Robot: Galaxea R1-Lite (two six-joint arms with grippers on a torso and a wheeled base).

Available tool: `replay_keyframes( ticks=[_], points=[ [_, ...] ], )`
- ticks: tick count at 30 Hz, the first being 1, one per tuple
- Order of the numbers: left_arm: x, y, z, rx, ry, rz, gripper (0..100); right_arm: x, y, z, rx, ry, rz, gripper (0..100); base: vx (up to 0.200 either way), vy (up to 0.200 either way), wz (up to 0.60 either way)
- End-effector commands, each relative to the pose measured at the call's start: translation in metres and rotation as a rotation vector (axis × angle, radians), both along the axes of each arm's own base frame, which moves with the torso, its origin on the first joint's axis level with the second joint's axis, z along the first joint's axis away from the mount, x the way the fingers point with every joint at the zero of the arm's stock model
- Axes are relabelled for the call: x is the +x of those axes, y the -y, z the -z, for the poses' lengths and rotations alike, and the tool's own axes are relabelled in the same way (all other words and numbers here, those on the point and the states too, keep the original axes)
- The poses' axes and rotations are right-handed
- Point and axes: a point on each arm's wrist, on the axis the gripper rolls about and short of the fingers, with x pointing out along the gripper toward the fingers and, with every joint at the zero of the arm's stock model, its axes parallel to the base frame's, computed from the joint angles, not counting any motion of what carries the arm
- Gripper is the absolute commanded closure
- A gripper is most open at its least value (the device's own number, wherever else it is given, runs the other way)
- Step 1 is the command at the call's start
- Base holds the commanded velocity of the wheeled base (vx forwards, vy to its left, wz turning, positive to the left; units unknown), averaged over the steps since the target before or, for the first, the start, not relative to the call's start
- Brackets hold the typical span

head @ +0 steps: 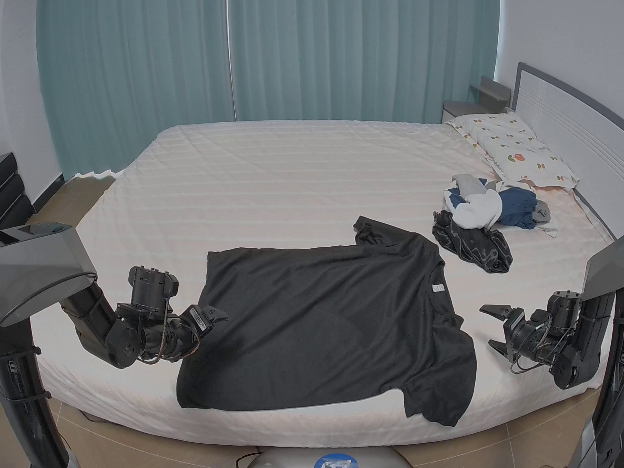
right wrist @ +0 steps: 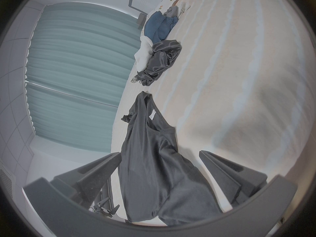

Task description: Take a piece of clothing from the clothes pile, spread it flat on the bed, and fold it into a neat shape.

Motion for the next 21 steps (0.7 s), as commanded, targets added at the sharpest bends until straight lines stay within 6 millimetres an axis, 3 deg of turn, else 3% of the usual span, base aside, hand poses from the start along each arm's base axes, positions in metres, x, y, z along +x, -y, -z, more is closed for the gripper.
replay_keyframes(
  ticks=[1, 8, 16, 21],
  points=[
    [0.005, -0.001, 0.005, 0.002, -0.003, -0.008, 0, 0.000, 0.000, 0.000, -0.002, 0.008, -0.002, 0, 0.000, 0.000, 0.00],
    [0.030, -0.008, -0.001, -0.063, 0.040, -0.107, 0, 0.000, -0.002, 0.002, -0.005, 0.001, -0.007, 0, 0.000, 0.000, 0.00],
    [0.044, -0.017, -0.009, -0.070, 0.088, -0.139, 0, 0.000, -0.002, 0.002, -0.005, 0.001, -0.007, 0, 0.000, 0.000, 0.00],
    [0.071, -0.026, -0.016, -0.061, 0.155, -0.185, 0, 0.000, -0.002, 0.002, -0.008, -0.002, -0.005, 0, 0.000, 0.000, 0.00]
  ],
)
